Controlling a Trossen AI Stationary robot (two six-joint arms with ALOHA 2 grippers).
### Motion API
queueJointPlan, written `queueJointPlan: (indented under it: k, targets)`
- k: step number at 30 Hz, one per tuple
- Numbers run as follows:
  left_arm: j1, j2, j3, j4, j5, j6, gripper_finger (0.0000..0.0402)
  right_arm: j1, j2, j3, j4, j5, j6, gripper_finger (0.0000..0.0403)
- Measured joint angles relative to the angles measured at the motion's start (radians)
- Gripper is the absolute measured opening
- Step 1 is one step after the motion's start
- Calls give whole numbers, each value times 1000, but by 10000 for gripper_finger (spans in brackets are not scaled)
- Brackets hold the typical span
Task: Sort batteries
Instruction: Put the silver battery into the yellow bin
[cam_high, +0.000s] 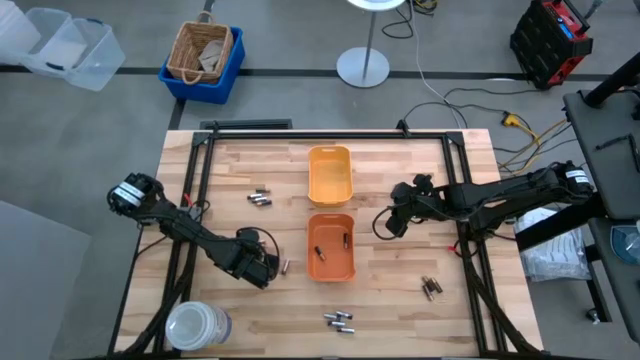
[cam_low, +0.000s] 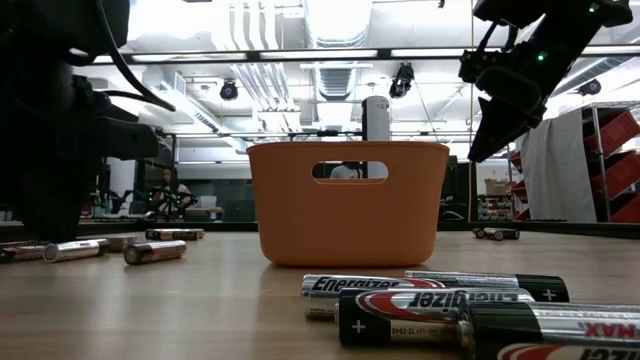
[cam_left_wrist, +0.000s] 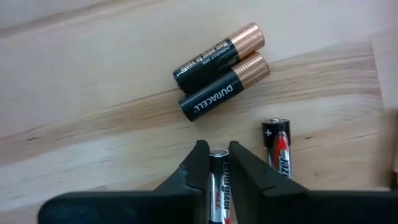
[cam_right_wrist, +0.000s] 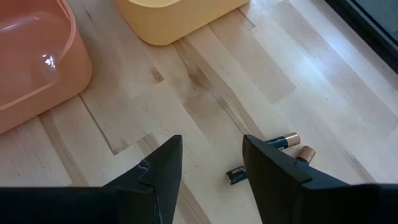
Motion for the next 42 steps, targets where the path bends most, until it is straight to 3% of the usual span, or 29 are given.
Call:
queueJointPlan:
  k: [16, 18, 23, 34, 42]
  targets:
    - [-1, -6, 123, -167, 5, 83, 1, 0, 0, 0, 0, 0, -7, 171]
    - [-2, -7, 128, -164, 46, 73, 1, 0, 0, 0, 0, 0, -7, 167]
    - [-14, -7, 123, -166, 80, 39, 26, 0, 0, 0, 0, 0, -7, 160]
    - [-36, -5, 74, -116, 71, 26, 122, 0, 0, 0, 0, 0, -7, 175]
    - [-37, 27, 35, -42, 90, 50, 124, 0, 0, 0, 3, 0, -7, 167]
